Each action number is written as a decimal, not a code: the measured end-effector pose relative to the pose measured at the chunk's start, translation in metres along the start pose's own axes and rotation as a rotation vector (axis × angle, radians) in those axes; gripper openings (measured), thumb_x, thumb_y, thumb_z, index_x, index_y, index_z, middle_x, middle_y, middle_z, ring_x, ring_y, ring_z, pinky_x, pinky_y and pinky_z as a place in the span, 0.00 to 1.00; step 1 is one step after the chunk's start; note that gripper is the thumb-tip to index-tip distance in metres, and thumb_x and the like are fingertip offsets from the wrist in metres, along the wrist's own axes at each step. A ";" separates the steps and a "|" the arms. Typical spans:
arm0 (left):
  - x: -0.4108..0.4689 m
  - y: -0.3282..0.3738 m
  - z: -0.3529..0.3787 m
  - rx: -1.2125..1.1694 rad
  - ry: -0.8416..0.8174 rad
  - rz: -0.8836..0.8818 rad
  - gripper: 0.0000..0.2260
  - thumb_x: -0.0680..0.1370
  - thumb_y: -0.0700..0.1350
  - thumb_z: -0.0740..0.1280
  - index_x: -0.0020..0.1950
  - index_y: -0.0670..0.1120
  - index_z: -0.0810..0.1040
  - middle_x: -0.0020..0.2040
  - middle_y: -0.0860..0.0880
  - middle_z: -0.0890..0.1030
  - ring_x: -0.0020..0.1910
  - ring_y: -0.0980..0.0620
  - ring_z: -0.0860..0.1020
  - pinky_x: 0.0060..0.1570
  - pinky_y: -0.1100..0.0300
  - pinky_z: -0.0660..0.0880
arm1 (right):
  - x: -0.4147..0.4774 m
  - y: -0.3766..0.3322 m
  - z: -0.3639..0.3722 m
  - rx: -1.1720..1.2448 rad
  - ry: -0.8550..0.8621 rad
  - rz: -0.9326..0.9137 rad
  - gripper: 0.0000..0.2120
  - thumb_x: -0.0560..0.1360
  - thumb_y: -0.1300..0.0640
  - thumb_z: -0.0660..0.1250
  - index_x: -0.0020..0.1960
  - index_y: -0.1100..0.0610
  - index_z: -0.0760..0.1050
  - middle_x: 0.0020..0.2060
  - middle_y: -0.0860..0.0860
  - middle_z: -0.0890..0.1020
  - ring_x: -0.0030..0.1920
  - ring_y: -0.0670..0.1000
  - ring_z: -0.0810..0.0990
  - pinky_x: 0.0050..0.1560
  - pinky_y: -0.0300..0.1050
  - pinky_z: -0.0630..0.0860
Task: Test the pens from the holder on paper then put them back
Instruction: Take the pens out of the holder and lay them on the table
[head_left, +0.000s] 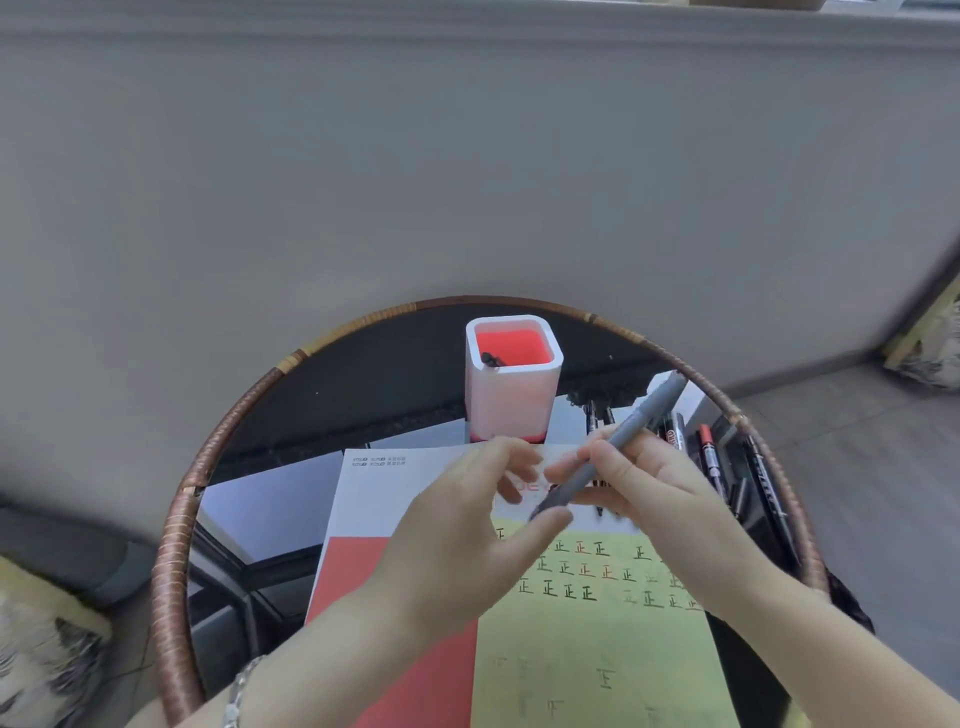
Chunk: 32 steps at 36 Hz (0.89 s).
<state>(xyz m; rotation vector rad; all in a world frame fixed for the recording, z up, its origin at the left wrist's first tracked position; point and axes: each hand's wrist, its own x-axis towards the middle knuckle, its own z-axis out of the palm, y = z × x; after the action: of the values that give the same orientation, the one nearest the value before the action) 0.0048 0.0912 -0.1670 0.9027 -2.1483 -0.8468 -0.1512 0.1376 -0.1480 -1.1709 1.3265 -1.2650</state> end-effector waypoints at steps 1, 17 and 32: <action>0.000 0.000 0.000 0.025 -0.001 0.013 0.10 0.74 0.53 0.67 0.53 0.58 0.70 0.50 0.62 0.75 0.51 0.65 0.71 0.46 0.73 0.68 | 0.000 -0.001 -0.002 -0.055 -0.020 0.006 0.11 0.78 0.57 0.57 0.43 0.61 0.74 0.35 0.53 0.83 0.41 0.49 0.83 0.46 0.39 0.78; 0.003 -0.031 -0.005 0.562 0.050 0.379 0.08 0.77 0.46 0.58 0.47 0.47 0.76 0.36 0.52 0.78 0.34 0.51 0.75 0.36 0.61 0.66 | -0.002 -0.017 -0.030 -0.625 -0.361 0.220 0.11 0.74 0.49 0.63 0.56 0.40 0.71 0.35 0.42 0.83 0.30 0.45 0.73 0.36 0.41 0.72; 0.001 -0.006 0.016 0.098 -0.097 0.035 0.07 0.81 0.46 0.55 0.52 0.56 0.70 0.42 0.59 0.71 0.42 0.62 0.69 0.42 0.67 0.67 | -0.002 -0.001 0.002 -0.052 0.007 0.081 0.11 0.76 0.56 0.61 0.43 0.60 0.79 0.26 0.49 0.76 0.25 0.45 0.70 0.26 0.34 0.65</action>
<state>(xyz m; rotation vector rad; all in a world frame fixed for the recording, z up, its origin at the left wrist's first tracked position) -0.0057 0.0923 -0.1804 0.8867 -2.2998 -0.7882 -0.1491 0.1395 -0.1469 -1.1376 1.4056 -1.1834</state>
